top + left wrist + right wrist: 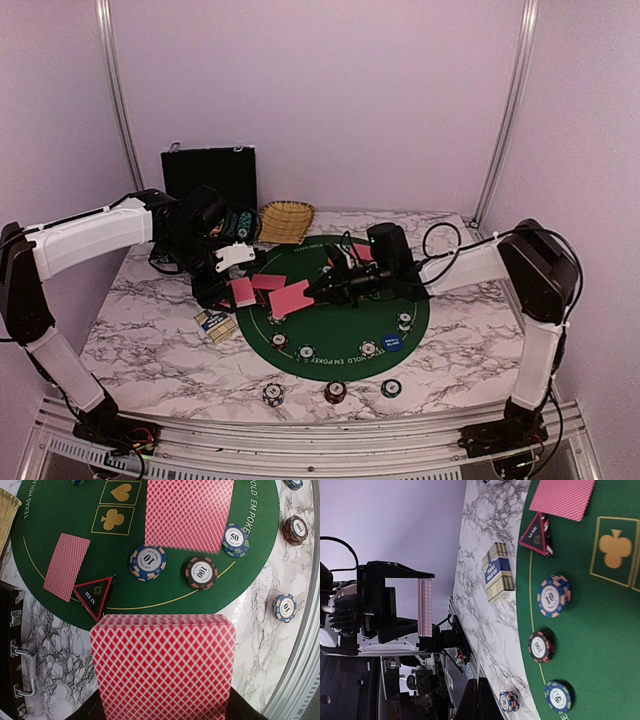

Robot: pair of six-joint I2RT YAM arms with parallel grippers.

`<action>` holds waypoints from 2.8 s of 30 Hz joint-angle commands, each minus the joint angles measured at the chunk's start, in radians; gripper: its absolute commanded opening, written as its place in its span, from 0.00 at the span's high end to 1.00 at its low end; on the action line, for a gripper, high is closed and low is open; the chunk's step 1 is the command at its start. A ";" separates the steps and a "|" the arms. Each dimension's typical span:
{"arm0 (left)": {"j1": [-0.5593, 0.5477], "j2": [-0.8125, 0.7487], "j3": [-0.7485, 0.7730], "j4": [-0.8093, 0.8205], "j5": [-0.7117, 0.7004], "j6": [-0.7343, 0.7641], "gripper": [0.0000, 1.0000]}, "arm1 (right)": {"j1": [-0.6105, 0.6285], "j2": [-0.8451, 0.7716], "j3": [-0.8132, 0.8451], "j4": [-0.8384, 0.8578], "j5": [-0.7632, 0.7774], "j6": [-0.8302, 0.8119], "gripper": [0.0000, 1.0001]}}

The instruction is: Distribute texas hold em gaming equipment

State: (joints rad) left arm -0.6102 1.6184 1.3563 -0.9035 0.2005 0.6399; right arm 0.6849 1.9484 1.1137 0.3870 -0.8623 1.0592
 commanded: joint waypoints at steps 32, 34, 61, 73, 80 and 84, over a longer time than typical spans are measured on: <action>0.000 -0.009 0.005 -0.027 0.019 0.017 1.00 | -0.308 -0.253 -0.203 -0.651 0.175 -0.532 1.00; 0.000 -0.011 0.003 -0.029 0.020 0.017 1.00 | -0.308 -0.257 -0.210 -0.661 0.177 -0.538 1.00; 0.000 -0.006 0.006 -0.038 0.030 0.024 1.00 | -0.308 -0.393 -0.222 -0.878 0.356 -0.625 0.64; 0.000 -0.009 0.006 -0.040 0.035 0.026 1.00 | -0.278 -0.402 -0.070 -0.854 0.328 -0.582 0.41; 0.000 -0.008 0.008 -0.040 0.036 0.021 1.00 | -0.196 -0.241 0.024 -0.668 0.205 -0.462 0.35; 0.000 -0.020 0.003 -0.040 0.037 0.019 1.00 | -0.135 -0.137 0.105 -0.550 0.152 -0.395 0.37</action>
State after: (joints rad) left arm -0.6102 1.6184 1.3563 -0.9188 0.2123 0.6552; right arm 0.4980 1.7340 1.1385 -0.3218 -0.6285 0.5735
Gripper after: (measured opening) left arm 0.652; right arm 0.628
